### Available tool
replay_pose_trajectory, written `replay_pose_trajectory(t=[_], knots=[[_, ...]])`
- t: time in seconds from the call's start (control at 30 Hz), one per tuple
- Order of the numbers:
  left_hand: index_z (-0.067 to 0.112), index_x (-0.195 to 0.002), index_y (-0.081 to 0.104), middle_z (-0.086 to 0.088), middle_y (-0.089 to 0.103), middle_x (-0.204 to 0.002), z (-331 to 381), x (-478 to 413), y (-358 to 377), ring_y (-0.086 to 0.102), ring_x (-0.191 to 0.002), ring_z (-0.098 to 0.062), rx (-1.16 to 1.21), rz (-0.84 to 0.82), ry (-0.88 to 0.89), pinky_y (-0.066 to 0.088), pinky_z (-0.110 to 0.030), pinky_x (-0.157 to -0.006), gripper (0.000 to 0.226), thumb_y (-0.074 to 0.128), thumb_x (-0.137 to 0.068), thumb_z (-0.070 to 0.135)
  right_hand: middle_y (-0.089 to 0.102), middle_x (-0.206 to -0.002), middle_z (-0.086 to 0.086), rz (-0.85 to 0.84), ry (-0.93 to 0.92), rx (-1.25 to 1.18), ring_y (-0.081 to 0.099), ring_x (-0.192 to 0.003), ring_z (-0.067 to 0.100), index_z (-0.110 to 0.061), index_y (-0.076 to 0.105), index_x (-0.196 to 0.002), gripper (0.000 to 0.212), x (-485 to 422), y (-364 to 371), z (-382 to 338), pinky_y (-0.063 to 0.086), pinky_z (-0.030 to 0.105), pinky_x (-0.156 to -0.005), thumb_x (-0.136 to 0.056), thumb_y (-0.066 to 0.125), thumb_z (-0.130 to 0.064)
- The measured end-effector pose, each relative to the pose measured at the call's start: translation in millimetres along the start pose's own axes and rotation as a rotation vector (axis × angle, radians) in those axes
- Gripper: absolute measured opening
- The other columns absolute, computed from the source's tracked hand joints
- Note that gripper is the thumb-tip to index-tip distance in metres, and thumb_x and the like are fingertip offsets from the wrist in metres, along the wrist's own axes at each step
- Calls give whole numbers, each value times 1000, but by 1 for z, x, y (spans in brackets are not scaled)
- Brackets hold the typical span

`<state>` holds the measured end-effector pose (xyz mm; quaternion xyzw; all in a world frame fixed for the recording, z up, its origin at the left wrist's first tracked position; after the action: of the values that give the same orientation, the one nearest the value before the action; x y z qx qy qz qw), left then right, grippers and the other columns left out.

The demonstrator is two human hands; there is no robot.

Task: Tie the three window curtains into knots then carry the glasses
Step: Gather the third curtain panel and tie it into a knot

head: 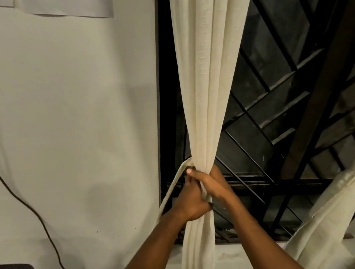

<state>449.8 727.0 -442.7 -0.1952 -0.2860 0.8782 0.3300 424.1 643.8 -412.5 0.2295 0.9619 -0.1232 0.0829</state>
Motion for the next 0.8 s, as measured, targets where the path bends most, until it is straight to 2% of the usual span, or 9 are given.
replay_pose_trajectory(t=[0.07,0.17,0.27,0.37,0.43,0.5,0.63,0.73,0.8], knots=[[28,-147,19,3,34,-144,-8,3,0,49,-124,-21,-5,-42,64,50,-39,-97,89,71,-75,20,69,-91,-6,72,11,-31,67,-89,11,-29,64,-94,17,-2,-5,0,51,18,-72,-88,65,-13],[28,-135,43,8,42,-132,-14,10,-27,52,-113,-16,-40,331,80,53,-34,-88,68,71,-74,23,68,-94,-9,22,39,-47,65,-91,6,-35,61,-92,21,-4,-6,0,49,21,-78,-90,62,-14],[22,-135,39,1,39,-137,-24,9,-44,48,-119,-19,-10,605,39,52,-38,-91,73,76,-72,22,65,-100,-12,-29,59,-51,63,-98,9,-38,58,-98,23,-5,-2,0,48,25,-83,-90,64,-17],[25,-146,22,0,47,-139,-31,-1,-48,54,-119,-19,51,451,-51,49,-40,-97,82,72,-82,28,61,-103,-16,-102,63,-54,59,-97,1,-33,53,-111,27,-4,3,-2,46,24,-86,-91,62,-15],[24,-143,31,0,64,-115,-35,-4,-54,64,-99,-19,62,397,-80,54,-36,-86,62,62,-90,26,59,-102,-18,-114,65,-17,56,-94,-3,-33,51,-112,27,-3,4,-3,44,23,-85,-92,61,-16],[21,-129,49,1,67,-101,-41,-4,-63,66,-86,-18,44,410,-104,55,-34,-76,36,54,-94,20,60,-99,-16,-75,58,30,59,-97,4,-32,55,-109,21,-4,3,-3,44,24,-84,-94,58,-18],[16,-118,59,-4,69,-102,-49,0,-76,68,-77,-16,59,420,-132,58,-39,-75,25,52,-95,22,62,-105,-1,182,43,268,61,-104,23,-15,56,-126,33,-10,-4,1,49,32,-84,-96,53,-28],[16,-114,63,-1,69,-95,-45,3,-77,68,-71,-13,93,412,-126,59,-39,-70,23,56,-93,22,64,-104,3,406,-15,493,64,-96,26,-15,57,-120,31,-10,-1,-4,54,37,-78,-94,54,-31],[18,-111,67,4,69,-90,-33,8,-70,67,-70,-10,116,378,-56,59,-39,-70,21,56,-93,23,59,-106,8,455,-17,601,62,-95,29,-14,57,-119,33,-9,6,-10,53,38,-75,-93,55,-34]])
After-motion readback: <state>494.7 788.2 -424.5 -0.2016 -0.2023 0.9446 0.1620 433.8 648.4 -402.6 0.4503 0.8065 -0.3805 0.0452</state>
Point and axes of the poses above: each hand's wrist, its own x-axis away from the middle knuckle, its own y-axis out of the palm, z = x × y, the point moved 4 cm from there along -x, towards the middle knuckle
